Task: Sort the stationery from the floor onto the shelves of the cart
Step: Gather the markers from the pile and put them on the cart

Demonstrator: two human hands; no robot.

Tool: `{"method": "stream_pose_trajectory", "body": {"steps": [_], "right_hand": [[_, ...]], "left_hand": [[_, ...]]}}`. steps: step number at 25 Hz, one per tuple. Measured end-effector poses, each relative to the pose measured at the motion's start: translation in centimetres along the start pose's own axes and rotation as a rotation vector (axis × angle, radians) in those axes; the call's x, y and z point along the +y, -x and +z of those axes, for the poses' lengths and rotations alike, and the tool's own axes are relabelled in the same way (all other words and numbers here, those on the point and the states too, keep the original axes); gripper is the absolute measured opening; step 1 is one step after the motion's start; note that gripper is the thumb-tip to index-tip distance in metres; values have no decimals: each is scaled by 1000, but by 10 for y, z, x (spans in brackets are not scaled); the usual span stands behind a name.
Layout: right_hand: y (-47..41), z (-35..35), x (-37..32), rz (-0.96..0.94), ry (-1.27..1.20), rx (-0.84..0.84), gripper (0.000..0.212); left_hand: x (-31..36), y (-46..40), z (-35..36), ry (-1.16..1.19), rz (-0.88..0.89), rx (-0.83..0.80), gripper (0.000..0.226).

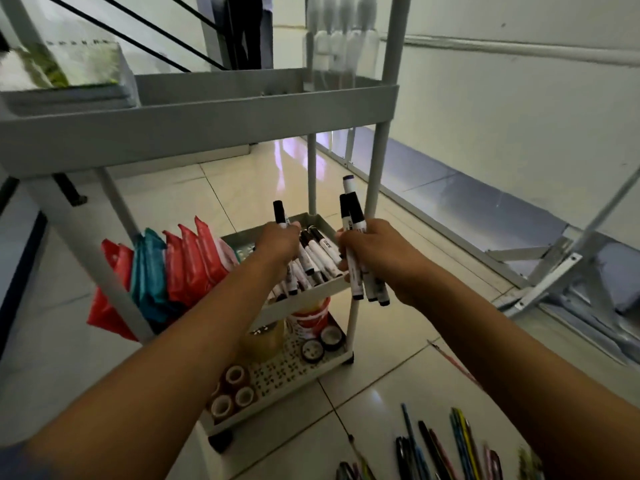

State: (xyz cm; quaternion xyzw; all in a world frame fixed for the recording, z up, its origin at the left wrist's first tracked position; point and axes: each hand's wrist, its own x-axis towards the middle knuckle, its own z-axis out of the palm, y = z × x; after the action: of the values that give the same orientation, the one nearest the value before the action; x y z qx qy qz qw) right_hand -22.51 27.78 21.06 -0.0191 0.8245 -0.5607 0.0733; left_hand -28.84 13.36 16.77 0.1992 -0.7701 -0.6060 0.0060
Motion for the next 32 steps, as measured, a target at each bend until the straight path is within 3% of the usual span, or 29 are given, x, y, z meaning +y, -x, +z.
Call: {"method": "stream_pose_trajectory", "body": {"steps": [11, 13, 15, 17, 20, 28, 32], "right_hand": [[-122, 55, 7, 28, 384, -76, 13], [-125, 57, 12, 43, 452, -86, 5], [-125, 57, 14, 17, 534, -75, 22], [-121, 55, 13, -52, 649, -56, 24], [-116, 51, 16, -85, 655, -15, 34], [-117, 54, 20, -139, 607, 89, 22], [-120, 61, 4, -133, 579, 70, 28]], "left_hand": [[-25, -27, 3, 23, -60, 223, 32], [-29, -24, 4, 18, -51, 230, 37], [-29, -19, 3, 16, -12, 244, 46], [-26, -11, 1, -34, 9, 234, 62], [-28, -4, -4, -143, 9, 189, 73], [-42, 2, -16, -260, 105, 115, 67], [-45, 6, -14, -276, 164, 143, 62]]}}
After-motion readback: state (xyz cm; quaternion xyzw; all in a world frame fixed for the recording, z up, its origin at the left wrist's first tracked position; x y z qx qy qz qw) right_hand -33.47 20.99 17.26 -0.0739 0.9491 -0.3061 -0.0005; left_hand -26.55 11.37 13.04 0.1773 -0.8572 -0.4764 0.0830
